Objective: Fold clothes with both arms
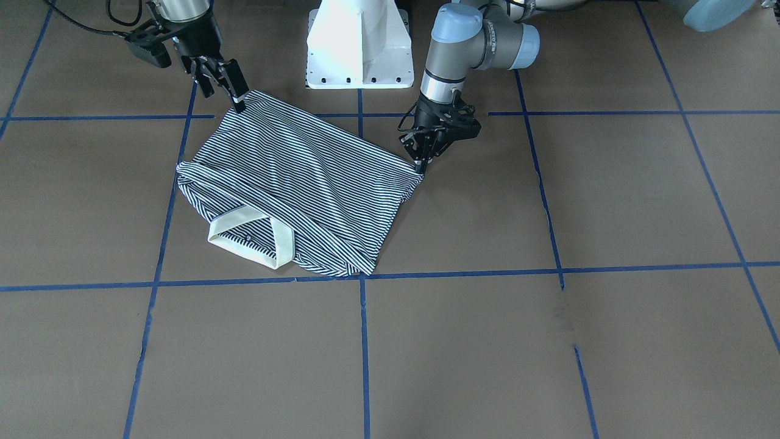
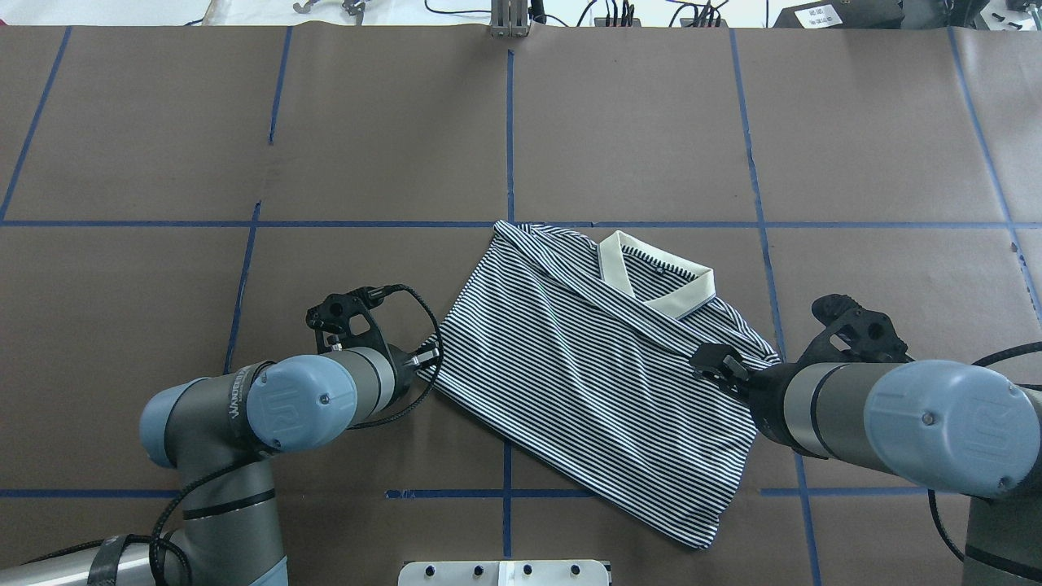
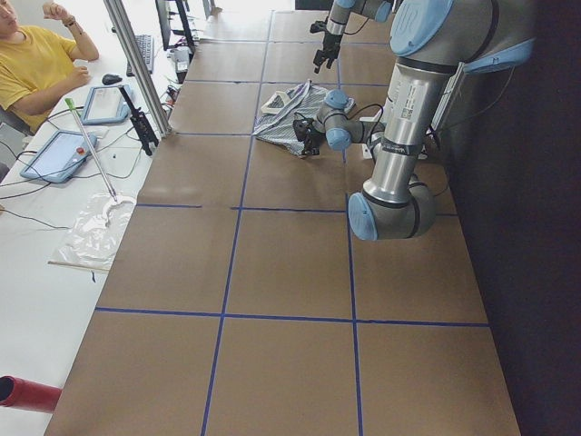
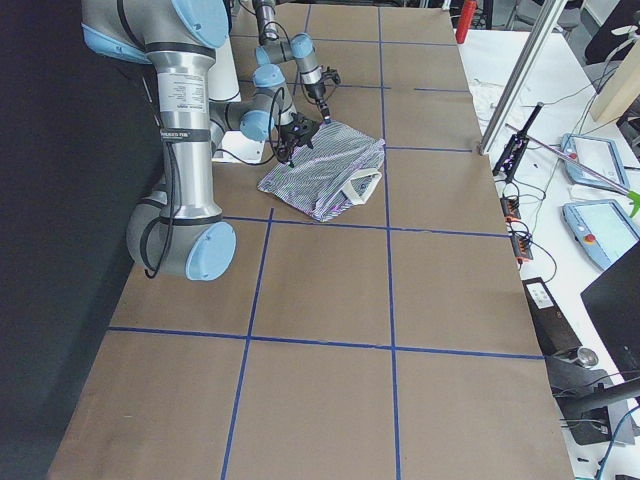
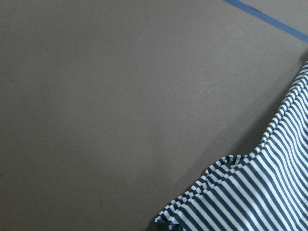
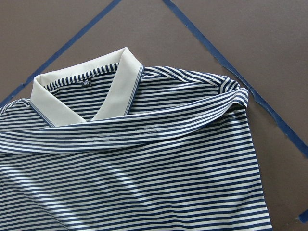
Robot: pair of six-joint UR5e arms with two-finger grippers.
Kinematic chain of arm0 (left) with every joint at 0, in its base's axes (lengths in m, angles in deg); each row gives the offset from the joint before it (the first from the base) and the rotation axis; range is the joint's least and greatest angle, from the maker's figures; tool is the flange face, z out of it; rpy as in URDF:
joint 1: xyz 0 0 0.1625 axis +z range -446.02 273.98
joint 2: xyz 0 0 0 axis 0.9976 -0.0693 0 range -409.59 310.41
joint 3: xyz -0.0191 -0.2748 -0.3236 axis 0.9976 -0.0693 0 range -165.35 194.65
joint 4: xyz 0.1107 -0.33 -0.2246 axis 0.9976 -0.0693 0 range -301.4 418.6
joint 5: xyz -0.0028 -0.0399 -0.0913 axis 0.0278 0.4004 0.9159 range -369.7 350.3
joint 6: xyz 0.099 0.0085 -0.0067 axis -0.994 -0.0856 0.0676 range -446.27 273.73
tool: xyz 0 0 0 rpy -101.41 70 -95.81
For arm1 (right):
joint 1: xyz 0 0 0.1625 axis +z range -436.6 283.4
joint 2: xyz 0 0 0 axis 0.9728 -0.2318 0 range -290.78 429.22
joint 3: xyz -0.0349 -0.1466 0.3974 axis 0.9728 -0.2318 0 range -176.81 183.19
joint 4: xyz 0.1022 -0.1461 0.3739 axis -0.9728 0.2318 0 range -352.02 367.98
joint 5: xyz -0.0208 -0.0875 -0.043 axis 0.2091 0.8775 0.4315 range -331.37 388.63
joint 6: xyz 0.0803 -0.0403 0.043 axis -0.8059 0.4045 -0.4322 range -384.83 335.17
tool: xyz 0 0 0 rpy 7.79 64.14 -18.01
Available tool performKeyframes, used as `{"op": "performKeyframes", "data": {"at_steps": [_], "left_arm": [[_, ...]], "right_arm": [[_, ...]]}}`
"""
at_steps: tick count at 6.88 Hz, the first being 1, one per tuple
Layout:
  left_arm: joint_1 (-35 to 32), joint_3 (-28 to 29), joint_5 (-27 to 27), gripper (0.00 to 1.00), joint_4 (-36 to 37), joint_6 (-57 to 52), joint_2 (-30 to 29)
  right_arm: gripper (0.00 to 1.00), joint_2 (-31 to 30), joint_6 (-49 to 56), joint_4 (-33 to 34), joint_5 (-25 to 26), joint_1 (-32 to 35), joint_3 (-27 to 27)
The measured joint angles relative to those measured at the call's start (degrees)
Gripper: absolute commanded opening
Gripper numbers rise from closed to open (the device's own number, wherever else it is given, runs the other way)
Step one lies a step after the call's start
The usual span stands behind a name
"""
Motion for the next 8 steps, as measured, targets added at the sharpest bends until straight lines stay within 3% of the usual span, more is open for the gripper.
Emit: {"op": "performKeyframes", "data": {"at_steps": [3,4,6,7,8], "left_arm": [[-7.9,-1.3,0.4,0.0,1.4,-14.1,3.5],[-11.6,2.6,0.6,0.0,-0.7,-16.3,1.4],[-20.8,19.8,3.9,0.0,-10.6,-21.7,-8.3],[-24.4,27.8,5.2,0.35,-14.0,-24.9,-13.1],[-26.6,33.9,5.7,0.36,-17.3,-27.3,-16.4]], "right_arm": [[1.0,0.2,0.0,0.0,-0.1,0.0,0.0],[1.0,0.3,0.0,0.0,-0.1,0.0,0.0],[1.0,0.3,0.0,0.0,0.1,0.0,-0.2],[1.0,0.6,0.0,-0.1,0.3,0.0,-0.4],[1.0,1.9,0.0,-0.2,0.9,-0.1,-1.0]]}}
